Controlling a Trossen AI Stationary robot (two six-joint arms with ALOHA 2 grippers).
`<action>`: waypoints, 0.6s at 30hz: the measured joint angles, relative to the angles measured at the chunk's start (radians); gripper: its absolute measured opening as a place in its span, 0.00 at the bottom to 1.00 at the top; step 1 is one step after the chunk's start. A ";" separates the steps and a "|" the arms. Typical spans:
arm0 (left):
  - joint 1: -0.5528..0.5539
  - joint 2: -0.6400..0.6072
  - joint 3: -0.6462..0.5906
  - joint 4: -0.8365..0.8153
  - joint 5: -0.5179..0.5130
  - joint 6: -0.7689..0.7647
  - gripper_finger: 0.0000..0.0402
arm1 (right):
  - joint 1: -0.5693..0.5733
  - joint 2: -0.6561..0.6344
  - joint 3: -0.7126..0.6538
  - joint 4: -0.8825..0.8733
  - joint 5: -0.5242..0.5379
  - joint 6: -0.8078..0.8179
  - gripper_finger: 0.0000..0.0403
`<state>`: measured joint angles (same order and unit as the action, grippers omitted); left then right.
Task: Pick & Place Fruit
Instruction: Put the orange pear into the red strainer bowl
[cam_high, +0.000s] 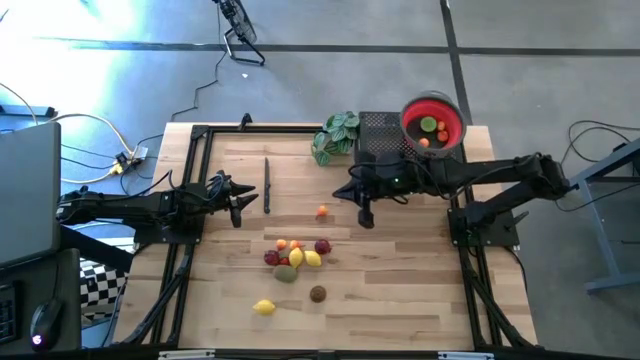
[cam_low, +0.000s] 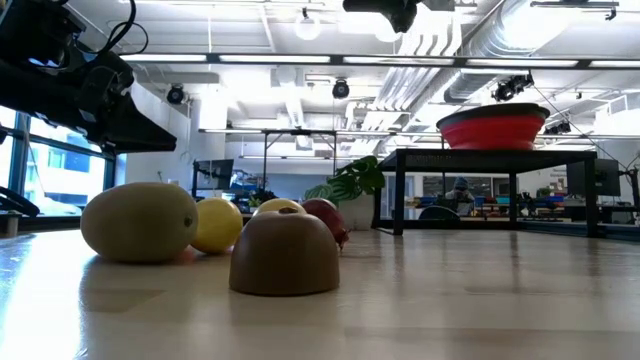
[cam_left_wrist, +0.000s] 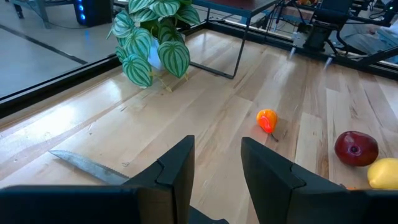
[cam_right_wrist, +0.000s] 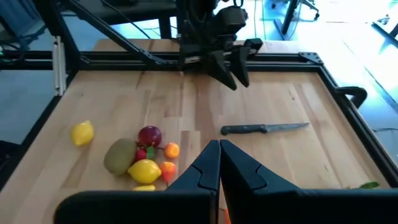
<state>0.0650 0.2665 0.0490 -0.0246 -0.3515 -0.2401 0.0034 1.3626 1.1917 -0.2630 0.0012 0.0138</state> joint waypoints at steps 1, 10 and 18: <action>0.000 0.000 0.000 0.000 0.000 0.000 0.32 | 0.005 0.001 -0.011 0.024 0.000 0.005 0.01; 0.000 0.000 0.000 0.000 0.000 0.000 0.32 | 0.017 -0.014 -0.271 0.380 0.000 0.070 0.01; 0.000 0.000 0.000 0.000 0.000 0.000 0.32 | 0.029 -0.169 -0.409 0.480 0.047 0.090 0.01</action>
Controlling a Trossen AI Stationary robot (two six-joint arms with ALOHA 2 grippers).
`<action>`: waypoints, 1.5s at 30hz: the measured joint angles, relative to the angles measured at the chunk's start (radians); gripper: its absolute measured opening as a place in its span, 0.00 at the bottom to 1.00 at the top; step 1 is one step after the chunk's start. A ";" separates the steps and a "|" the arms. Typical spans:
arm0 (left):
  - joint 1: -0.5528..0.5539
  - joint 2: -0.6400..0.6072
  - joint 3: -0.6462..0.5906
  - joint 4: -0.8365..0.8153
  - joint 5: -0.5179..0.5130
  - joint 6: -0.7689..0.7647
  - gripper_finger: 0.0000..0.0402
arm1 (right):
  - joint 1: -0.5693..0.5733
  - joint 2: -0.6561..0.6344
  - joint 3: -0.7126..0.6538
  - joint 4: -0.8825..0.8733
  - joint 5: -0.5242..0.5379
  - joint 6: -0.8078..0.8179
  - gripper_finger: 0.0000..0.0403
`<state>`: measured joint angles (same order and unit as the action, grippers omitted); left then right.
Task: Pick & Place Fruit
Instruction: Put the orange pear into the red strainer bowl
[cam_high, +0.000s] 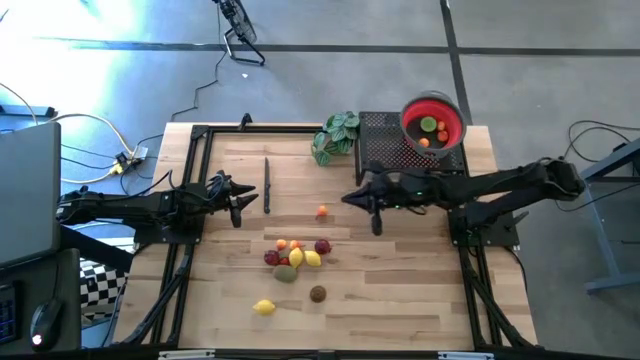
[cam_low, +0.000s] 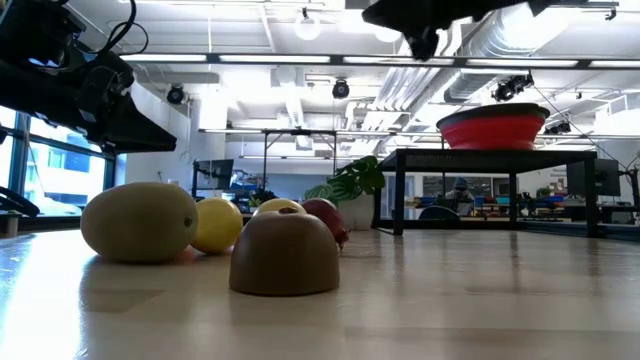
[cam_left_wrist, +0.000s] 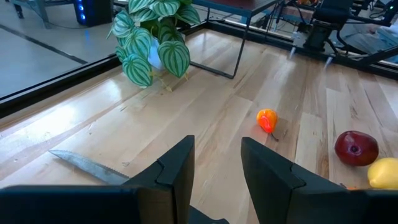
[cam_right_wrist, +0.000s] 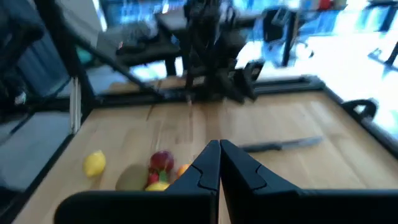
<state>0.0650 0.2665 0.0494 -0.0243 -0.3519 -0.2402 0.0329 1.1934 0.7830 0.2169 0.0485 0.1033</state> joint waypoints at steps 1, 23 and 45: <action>0.000 0.000 0.000 0.000 0.000 0.000 0.32 | 0.007 -0.030 -0.023 -0.003 0.021 0.000 0.01; 0.000 0.000 -0.001 0.017 0.000 0.000 0.32 | 0.162 -0.238 -0.516 0.678 0.214 -0.068 0.01; 0.000 0.000 0.000 0.004 0.001 0.000 0.32 | 0.162 -0.707 -0.517 0.170 0.241 0.050 0.01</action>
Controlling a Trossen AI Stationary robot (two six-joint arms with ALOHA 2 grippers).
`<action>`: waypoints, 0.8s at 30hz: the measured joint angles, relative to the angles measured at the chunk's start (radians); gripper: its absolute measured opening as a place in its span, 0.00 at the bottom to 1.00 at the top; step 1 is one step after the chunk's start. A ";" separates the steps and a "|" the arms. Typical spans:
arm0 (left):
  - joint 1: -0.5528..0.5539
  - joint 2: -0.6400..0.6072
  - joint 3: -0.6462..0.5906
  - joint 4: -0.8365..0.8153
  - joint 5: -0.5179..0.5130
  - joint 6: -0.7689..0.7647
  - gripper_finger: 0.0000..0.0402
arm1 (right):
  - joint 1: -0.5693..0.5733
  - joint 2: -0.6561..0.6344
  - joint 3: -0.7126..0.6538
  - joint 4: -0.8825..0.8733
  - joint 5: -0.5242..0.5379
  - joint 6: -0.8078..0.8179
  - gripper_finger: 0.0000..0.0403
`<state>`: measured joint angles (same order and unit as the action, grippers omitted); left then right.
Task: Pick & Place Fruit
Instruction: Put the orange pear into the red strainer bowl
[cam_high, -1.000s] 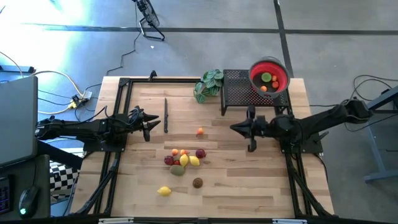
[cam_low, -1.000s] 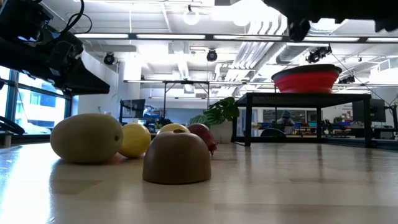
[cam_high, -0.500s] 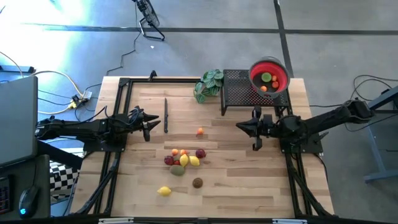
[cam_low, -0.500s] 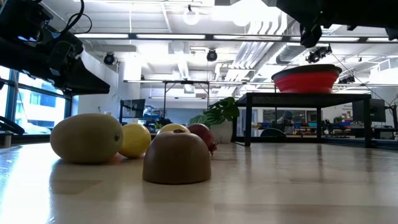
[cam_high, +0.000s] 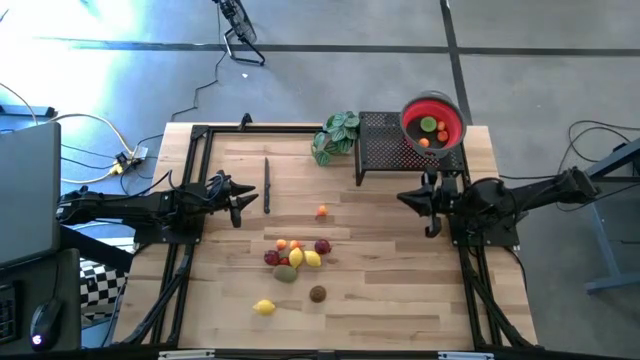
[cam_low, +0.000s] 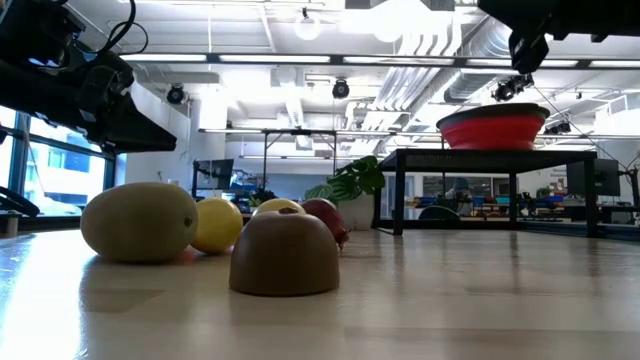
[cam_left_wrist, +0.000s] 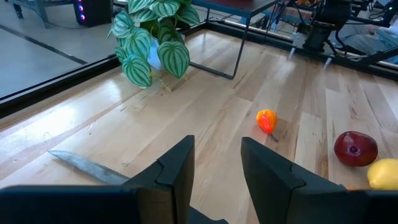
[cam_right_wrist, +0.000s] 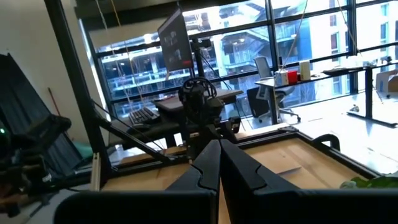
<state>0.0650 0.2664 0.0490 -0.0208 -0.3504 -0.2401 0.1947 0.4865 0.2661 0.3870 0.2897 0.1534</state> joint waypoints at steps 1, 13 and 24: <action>0.000 0.000 0.000 0.000 0.000 0.000 0.32 | 0.000 0.000 0.000 -0.002 0.000 -0.012 0.01; 0.000 0.000 0.000 -0.002 0.000 0.000 0.32 | 0.000 0.000 0.000 -0.037 0.000 -0.026 0.01; 0.000 0.000 0.000 -0.003 -0.001 0.000 0.32 | 0.000 0.001 0.000 -0.037 0.000 -0.026 0.01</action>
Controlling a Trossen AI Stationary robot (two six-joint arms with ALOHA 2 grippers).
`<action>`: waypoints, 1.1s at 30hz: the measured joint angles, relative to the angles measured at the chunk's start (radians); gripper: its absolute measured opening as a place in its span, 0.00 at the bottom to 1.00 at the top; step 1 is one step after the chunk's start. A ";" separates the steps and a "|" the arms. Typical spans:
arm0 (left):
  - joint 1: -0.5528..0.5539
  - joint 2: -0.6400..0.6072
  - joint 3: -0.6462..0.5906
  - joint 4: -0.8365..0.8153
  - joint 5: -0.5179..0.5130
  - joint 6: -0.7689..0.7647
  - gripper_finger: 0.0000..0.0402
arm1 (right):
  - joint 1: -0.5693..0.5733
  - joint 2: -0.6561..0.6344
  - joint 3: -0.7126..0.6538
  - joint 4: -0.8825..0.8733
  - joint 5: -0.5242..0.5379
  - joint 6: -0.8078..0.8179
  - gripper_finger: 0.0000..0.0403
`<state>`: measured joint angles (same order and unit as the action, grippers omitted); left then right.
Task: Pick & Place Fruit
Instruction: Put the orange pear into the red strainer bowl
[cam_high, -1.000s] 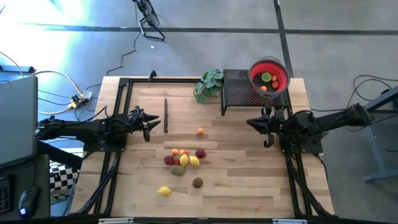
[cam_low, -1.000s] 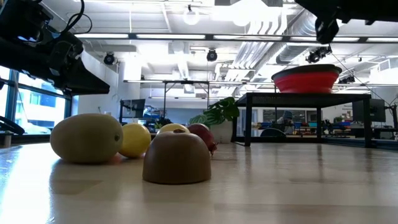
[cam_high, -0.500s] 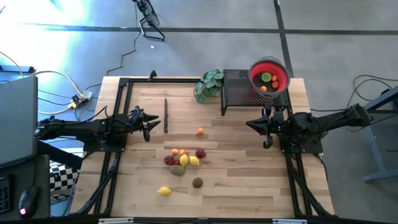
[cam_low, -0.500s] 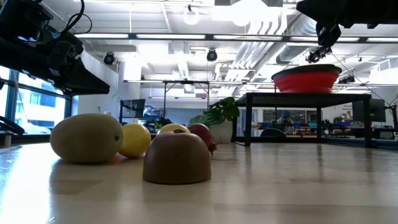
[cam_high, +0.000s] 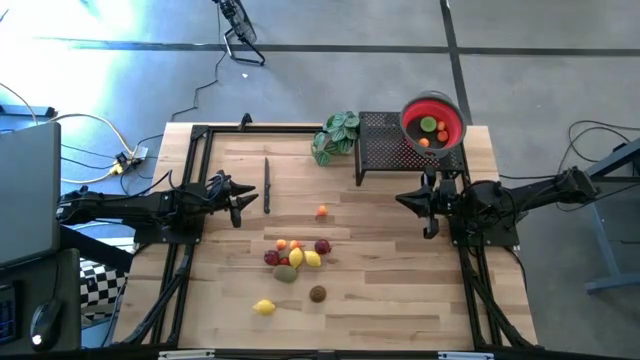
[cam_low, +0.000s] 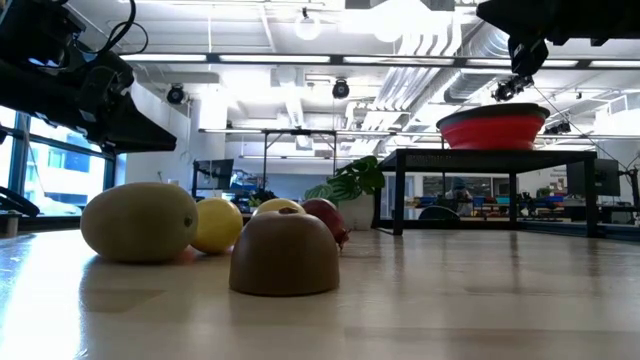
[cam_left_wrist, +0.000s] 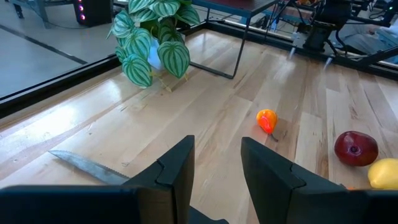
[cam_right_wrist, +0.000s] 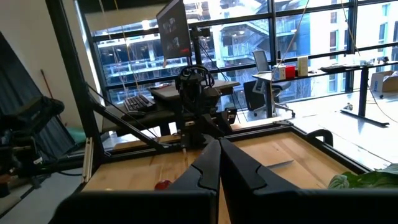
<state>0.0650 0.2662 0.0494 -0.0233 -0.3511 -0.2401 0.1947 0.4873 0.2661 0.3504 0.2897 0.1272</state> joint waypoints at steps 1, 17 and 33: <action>0.000 0.000 0.000 0.000 0.000 0.000 0.32 | 0.000 0.000 0.000 0.000 0.000 0.000 0.01; 0.000 0.000 0.000 0.000 0.000 0.000 0.32 | 0.000 0.003 0.000 -0.002 0.000 0.000 0.01; 0.000 0.000 -0.001 0.013 -0.003 0.000 0.32 | -0.001 0.003 0.000 -0.003 0.000 -0.053 0.01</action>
<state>0.0650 0.2664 0.0486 -0.0105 -0.3542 -0.2401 0.1936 0.4900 0.2661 0.3473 0.2897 0.0742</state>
